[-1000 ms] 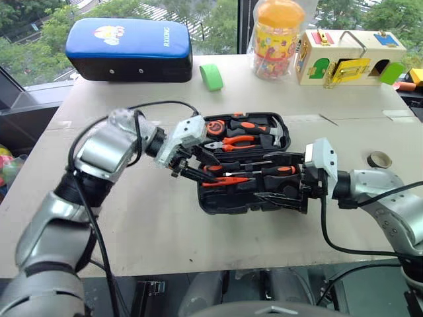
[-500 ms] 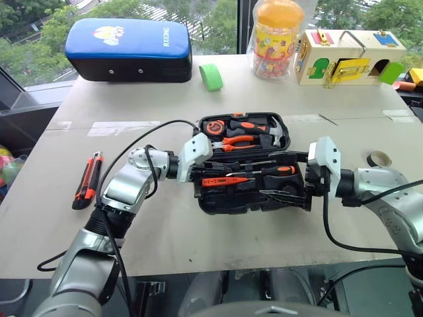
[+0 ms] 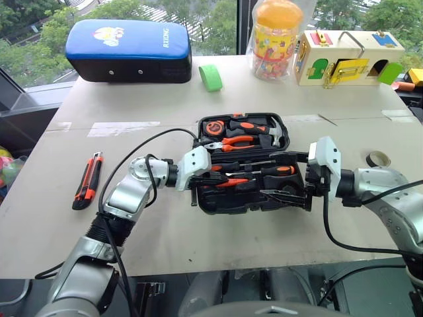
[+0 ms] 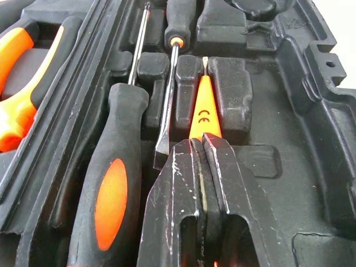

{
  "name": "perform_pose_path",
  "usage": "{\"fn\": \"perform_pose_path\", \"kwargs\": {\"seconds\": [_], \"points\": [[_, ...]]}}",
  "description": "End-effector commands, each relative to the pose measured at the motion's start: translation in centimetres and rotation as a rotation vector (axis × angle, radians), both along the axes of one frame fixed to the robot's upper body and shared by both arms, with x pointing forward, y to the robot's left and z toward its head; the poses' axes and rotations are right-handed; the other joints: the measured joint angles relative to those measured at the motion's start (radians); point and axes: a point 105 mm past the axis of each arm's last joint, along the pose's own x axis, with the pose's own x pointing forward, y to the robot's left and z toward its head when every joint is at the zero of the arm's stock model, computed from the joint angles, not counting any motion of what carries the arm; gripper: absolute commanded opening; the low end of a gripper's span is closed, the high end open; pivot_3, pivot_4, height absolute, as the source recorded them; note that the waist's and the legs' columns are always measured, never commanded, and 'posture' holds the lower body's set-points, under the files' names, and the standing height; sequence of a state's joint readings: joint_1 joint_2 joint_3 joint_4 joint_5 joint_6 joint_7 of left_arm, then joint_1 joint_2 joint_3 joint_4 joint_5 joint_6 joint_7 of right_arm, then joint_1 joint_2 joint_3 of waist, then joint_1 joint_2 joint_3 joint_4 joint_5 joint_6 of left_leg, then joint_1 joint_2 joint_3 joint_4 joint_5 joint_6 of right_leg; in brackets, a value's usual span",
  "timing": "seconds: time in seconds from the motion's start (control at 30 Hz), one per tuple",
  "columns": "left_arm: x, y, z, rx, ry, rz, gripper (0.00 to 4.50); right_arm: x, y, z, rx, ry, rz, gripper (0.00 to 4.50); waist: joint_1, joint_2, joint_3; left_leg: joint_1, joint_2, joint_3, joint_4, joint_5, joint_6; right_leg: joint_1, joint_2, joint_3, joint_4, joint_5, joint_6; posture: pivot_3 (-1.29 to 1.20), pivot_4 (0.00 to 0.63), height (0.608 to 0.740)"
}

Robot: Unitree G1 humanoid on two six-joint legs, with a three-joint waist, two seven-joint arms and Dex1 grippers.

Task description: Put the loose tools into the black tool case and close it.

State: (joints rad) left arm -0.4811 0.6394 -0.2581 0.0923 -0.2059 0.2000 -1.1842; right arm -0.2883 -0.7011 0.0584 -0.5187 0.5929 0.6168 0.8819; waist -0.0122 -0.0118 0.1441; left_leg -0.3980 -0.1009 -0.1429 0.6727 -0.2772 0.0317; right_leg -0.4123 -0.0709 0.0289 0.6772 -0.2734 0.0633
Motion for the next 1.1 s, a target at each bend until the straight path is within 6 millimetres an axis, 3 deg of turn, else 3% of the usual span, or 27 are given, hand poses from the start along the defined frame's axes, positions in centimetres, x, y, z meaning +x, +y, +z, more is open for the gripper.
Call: {"fn": "perform_pose_path", "kwargs": {"seconds": [0.03, 0.27, 0.4, 0.47, 0.5, 0.57, 0.6, 0.63, 0.77, 0.8, 0.93, 1.1], "points": [[-0.3, 0.7, -2.6, 0.078, 0.07, 0.023, 0.04, 0.0, -0.3, 1.0, 0.022, -0.033, -0.01, 4.5, 0.0, 0.0, 0.0, 0.0, 0.0, 0.0, 0.0, 0.0, 0.0, 0.0, 0.0, 0.0, 0.0, 0.0, 0.0, 0.0, 0.15, 0.735], [-0.4, 1.2, -2.1, 0.072, 0.051, 0.03, 0.04, 0.2, -0.3, 1.1, 0.021, -0.042, -0.001, 4.5, 0.0, 0.0, -0.001, 0.0, 0.0, 0.0, 0.0, 0.0, 0.0, 0.0, 0.0, 0.0, 0.0, 0.0, 0.0, 0.0, 0.15, 0.735], [-0.1, 3.7, 3.4, -0.095, 0.006, 0.194, 0.04, 0.6, 0.2, 2.4, 0.041, -0.084, 0.044, 4.5, -0.013, 0.0, 0.0, 0.0, 0.0, 0.001, -0.001, 0.0, 0.0, -0.001, 0.0, 0.001, 0.0, 0.0, 0.0, 0.0, 0.15, 0.735], [-0.6, 5.1, 5.0, -0.146, -0.006, 0.268, 0.04, 0.7, 0.6, 3.1, 0.06, -0.097, 0.07, 4.5, -0.021, 0.0, 0.0, 0.0, 0.001, 0.001, -0.002, 0.0, 0.0, -0.002, 0.001, 0.002, 0.0, 0.0, 0.0, 0.0, 0.15, 0.735], [-0.9, 5.7, 5.6, -0.158, -0.014, 0.305, 0.72, 0.7, 0.7, 3.4, 0.07, -0.103, 0.082, 4.5, -0.021, 0.0, 0.0, 0.0, 0.001, 0.0, -0.003, 0.0, 0.0, -0.002, 0.001, 0.002, 0.0, 0.0, 0.0, 0.0, 0.15, 0.735], [-2.2, 8.0, 6.8, -0.214, -0.031, 0.447, 1.22, 0.7, 1.5, 4.5, 0.108, -0.118, 0.142, 4.5, -0.026, 0.001, 0.0, 0.0, 0.001, 0.0, -0.003, 0.0, 0.0, -0.002, 0.0, 0.001, -0.001, 0.0, 0.0, 0.0, 0.15, 0.735], [-3.2, 9.0, 6.9, -0.231, -0.033, 0.516, 1.89, 0.6, 1.9, 4.9, 0.122, -0.121, 0.178, 4.5, -0.027, 0.001, 0.0, 0.0, 0.001, 0.0, -0.004, 0.0, 0.0, -0.002, 0.0, 0.002, -0.002, 0.0, 0.0, 0.0, 0.15, 0.735], [-3.9, 9.6, 7.0, -0.239, -0.034, 0.562, 2.2, 0.5, 2.2, 5.2, 0.131, -0.123, 0.202, 4.5, -0.03, 0.001, 0.0, 0.0, 0.001, 0.001, -0.004, 0.0, 0.0, -0.002, 0.0, 0.003, -0.003, 0.0, 0.0, 0.0, 0.15, 0.735], [-8.6, 14.2, 5.3, -0.253, -0.037, 0.901, 4.22, 0.0, 3.4, 5.8, 0.146, -0.109, 0.346, 4.5, -0.026, 0.001, 0.0, 0.0, 0.001, 0.001, -0.005, 0.0, 0.0, -0.001, 0.0, 0.003, -0.005, 0.0, 0.0, 0.0, 0.15, 0.735], [-10.0, 15.4, 4.7, -0.247, -0.03, 0.983, 4.47, -0.1, 3.6, 5.8, 0.143, -0.106, 0.373, 4.5, -0.025, 0.001, 0.0, 0.0, 0.001, 0.001, -0.005, 0.0, 0.0, -0.001, 0.001, 0.003, -0.005, 0.0, 0.0, 0.0, 0.15, 0.735], [-14.2, 19.2, 3.0, -0.194, -0.022, 1.233, 4.47, 0.2, 4.0, 5.7, 0.132, -0.097, 0.438, 4.5, -0.008, 0.001, 0.0, 0.001, 0.001, 0.001, -0.004, 0.0, 0.0, 0.0, 0.0, 0.003, -0.005, 0.0, 0.0, 0.0, 0.15, 0.735], [-17.2, 22.4, 2.5, -0.193, 0.0, 1.433, 4.47, 0.5, 4.3, 5.5, 0.119, -0.093, 0.472, 4.5, 0.03, 0.0, 0.0, 0.002, 0.001, 0.0, -0.004, -0.001, 0.0, 0.001, 0.0, 0.0, -0.005, 0.001, -0.002, 0.0, 0.15, 0.735]]}}
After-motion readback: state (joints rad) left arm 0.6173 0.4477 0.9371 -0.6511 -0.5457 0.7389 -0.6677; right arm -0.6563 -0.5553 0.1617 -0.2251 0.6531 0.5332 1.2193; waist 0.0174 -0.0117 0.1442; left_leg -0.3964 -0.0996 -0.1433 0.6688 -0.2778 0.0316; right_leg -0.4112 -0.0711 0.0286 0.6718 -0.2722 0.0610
